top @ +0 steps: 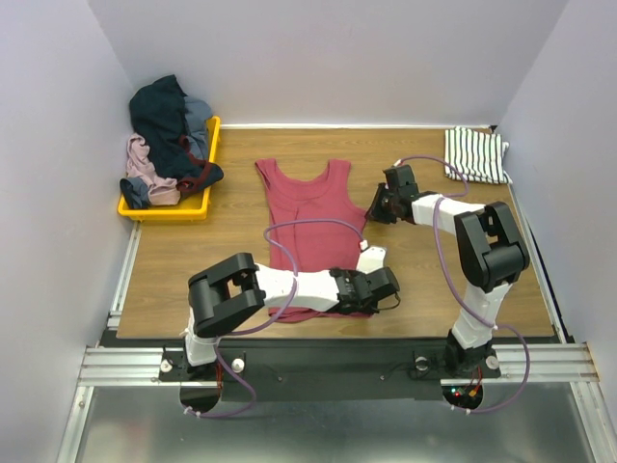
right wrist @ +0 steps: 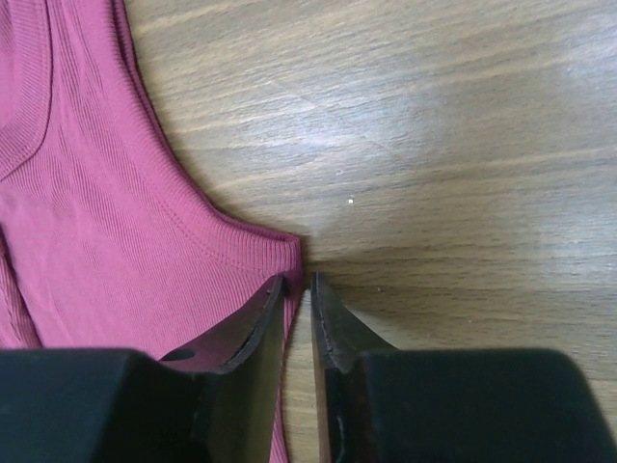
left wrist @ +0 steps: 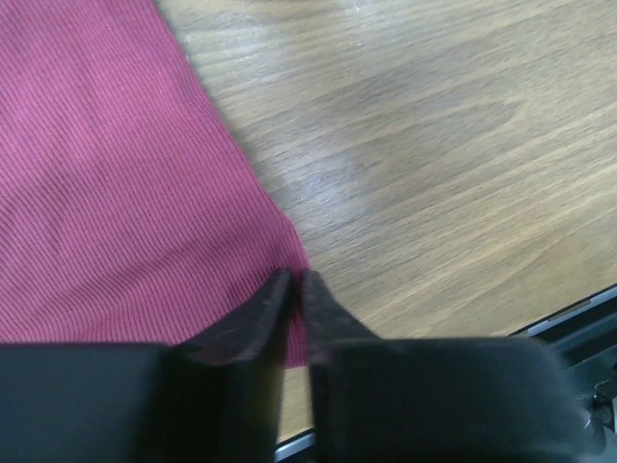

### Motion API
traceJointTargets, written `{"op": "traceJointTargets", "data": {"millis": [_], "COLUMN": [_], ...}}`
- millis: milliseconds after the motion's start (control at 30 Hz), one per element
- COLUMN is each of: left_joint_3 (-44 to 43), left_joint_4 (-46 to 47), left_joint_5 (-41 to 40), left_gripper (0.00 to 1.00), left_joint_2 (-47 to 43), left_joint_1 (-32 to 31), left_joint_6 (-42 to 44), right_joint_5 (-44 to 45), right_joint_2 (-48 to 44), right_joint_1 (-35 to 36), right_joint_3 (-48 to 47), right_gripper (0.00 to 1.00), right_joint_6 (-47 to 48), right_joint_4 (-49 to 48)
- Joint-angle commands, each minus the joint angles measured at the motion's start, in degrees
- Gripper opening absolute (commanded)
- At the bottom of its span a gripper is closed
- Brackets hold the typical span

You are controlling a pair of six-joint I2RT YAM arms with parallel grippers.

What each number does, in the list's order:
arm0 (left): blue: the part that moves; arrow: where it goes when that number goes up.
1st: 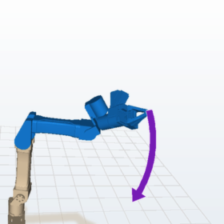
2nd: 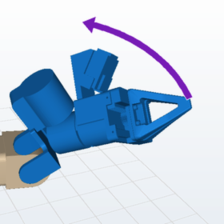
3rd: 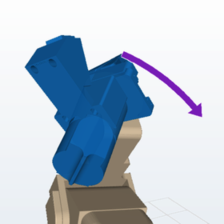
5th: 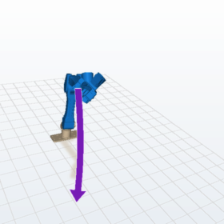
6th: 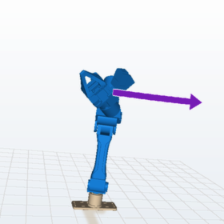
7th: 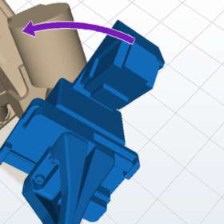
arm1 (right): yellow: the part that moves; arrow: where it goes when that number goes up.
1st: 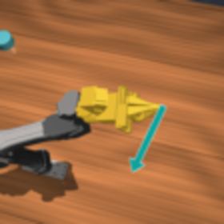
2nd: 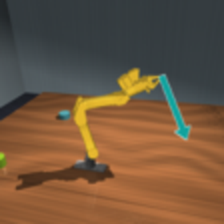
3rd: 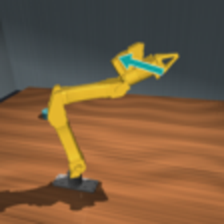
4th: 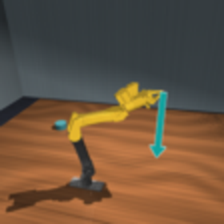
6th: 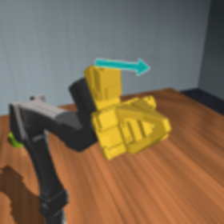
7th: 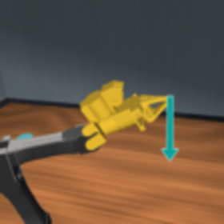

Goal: Fold and stack the tank tops
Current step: Fold the tank top

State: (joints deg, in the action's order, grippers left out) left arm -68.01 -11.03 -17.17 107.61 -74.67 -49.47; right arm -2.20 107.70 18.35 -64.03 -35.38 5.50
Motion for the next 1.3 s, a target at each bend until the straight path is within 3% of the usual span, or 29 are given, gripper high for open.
{"op": "traceJointTargets", "data": {"millis": [0,100,267,833,1267], "left_joint_3": [-1.6,-1.2,3.1,26.0,36.4], "left_joint_4": [-0.8,-0.3,5.6,24.9,23.9], "left_joint_5": [-1.4,-0.9,2.2,12.9,12.5], "left_gripper": [0.16,0.00,0.00,0.00,0.00], "left_joint_2": [-1.0,-1.7,-6.4,-23.5,-33.3], "left_joint_1": [-0.6,-0.6,0.1,8.6,11.7], "left_joint_6": [-0.2,0.1,0.3,-4.7,-10.0], "right_joint_5": [-0.6,-0.8,-0.6,1.8,9.0], "right_joint_2": [1.4,1.5,1.1,0.8,11.4], "right_joint_1": [-0.2,-0.2,-0.2,2.3,13.4], "right_joint_3": [-1.6,-2.5,-3.7,-10.4,-25.1], "right_gripper": [0.21,0.15,0.08,0.07,0.06], "right_joint_6": [0.7,0.7,1.0,0.3,0.7], "right_joint_4": [-0.3,-0.1,-0.1,2.0,6.9]}}
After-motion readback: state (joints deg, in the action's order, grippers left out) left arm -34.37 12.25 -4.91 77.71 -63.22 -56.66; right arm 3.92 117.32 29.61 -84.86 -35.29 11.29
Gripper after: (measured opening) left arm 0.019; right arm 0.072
